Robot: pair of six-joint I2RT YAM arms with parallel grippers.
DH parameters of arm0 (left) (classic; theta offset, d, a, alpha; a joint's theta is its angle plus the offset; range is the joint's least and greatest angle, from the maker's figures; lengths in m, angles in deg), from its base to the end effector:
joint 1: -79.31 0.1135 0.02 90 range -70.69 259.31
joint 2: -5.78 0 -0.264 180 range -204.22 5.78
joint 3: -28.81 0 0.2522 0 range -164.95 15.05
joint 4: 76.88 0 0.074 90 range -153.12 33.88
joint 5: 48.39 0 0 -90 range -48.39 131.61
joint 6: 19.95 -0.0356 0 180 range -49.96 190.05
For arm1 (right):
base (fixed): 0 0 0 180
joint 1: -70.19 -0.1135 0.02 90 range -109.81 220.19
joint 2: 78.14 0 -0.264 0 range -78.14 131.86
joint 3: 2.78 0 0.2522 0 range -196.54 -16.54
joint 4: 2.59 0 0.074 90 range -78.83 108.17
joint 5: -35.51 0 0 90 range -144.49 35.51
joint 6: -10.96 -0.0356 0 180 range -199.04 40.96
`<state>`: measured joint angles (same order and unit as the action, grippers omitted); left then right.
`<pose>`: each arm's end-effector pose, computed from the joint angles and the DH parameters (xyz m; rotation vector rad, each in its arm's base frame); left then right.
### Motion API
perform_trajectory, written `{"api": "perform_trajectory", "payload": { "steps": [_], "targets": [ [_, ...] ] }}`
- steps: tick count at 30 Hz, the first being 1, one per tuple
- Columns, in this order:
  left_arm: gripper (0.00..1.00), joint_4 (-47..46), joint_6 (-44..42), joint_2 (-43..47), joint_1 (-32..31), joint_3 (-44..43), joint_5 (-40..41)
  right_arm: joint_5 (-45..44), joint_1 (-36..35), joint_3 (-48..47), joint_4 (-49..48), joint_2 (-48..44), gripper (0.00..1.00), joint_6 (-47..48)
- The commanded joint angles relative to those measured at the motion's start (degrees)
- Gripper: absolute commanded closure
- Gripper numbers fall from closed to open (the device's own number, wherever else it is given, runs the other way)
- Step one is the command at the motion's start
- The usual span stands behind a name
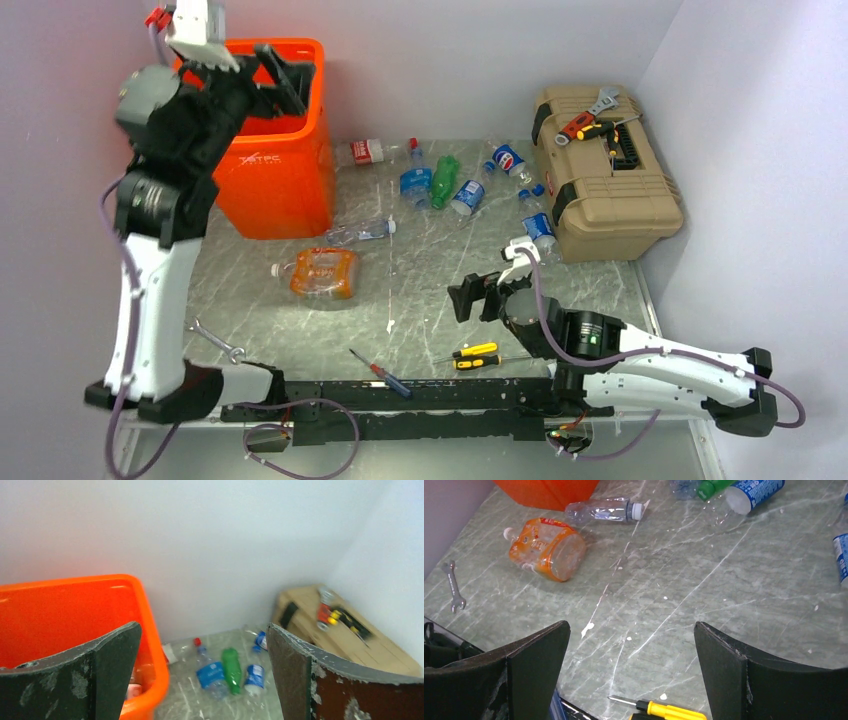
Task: Put the plastic bottles in the bin
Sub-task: Place the plastic bottle in the trash bin.
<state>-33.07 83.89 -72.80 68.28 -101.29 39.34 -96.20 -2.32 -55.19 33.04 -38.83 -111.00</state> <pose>0.2287 -0.0460 0.5844 -0.0027 1.4476 -0.3847 0.0690 0.1400 0.2994 -0.1983 1.8862 0.5415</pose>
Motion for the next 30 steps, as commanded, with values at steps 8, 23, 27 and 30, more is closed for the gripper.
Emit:
{"api": "perform_trajectory", "payload": {
  "steps": [8, 23, 27, 30],
  "targets": [
    [0.01, 13.24, -16.44, 11.02, -20.65, 22.39, -1.24, -2.36, 3.19, -8.22, 7.69, 10.48, 0.00, 0.89],
    [0.01, -13.75, -2.19, 29.43, -21.07, 59.20, -0.97, -0.93, 31.15, 1.64, 8.27, 10.26, 0.05, -11.56],
    [0.01, -20.26, 1.70, 32.09, -21.05, 67.61, 0.16, 0.60, 34.33, 3.89, 1.56, 14.26, 0.05, -10.29],
    [0.00, -17.58, 3.47, 30.95, -20.98, 66.15, 2.00, 3.15, 35.60, 3.36, -3.46, 19.04, 0.05, -7.97]
  ]
}}
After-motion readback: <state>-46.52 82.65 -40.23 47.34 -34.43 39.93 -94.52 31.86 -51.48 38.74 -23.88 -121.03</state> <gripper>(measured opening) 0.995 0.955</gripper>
